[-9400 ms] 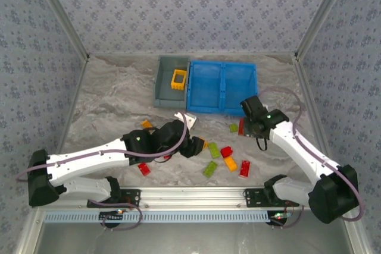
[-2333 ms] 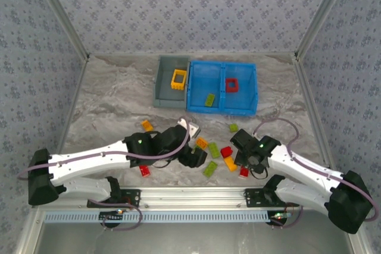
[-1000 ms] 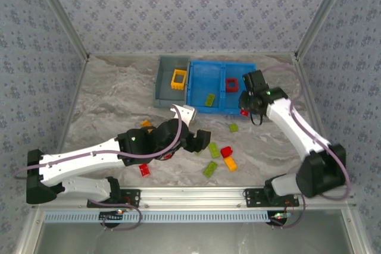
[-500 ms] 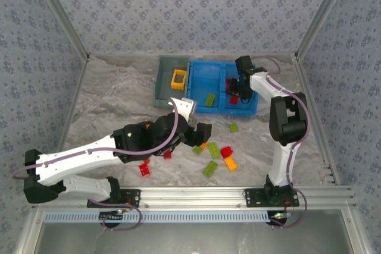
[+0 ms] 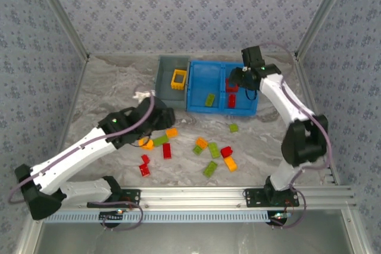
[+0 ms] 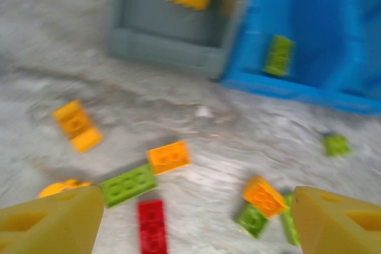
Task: Sort the legos into containers by color
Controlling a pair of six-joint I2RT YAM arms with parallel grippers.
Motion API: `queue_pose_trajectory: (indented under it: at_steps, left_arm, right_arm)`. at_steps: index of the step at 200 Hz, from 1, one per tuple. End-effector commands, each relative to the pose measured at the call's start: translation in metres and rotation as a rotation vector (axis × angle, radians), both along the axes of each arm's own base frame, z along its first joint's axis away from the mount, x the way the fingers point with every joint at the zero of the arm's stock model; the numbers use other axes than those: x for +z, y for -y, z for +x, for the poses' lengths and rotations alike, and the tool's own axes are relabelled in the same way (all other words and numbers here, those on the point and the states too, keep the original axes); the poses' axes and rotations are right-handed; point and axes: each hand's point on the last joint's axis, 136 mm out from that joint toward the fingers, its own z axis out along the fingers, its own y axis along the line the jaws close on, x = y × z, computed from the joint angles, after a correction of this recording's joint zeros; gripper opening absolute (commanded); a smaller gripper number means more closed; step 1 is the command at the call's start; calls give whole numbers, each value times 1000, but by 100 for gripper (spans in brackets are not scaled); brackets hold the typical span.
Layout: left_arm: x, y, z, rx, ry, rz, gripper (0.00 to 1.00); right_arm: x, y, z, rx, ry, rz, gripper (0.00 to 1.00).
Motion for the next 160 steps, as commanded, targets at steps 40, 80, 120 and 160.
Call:
queue_pose_trajectory:
  at_steps: [40, 80, 120, 160]
  left_arm:
    - [-113, -62, 23, 241, -404, -195, 80]
    - [-149, -63, 53, 257, -453, -181, 78]
    - [-177, -59, 66, 268, -508, -156, 76]
    - [-187, -60, 75, 280, -510, -129, 68]
  right_arm:
    - [79, -179, -189, 723, 586, 56, 64]
    - [46, -246, -273, 979, 669, -64, 67]
    - [28, -273, -290, 1022, 627, -48, 67]
    - [22, -280, -292, 1041, 606, -56, 67]
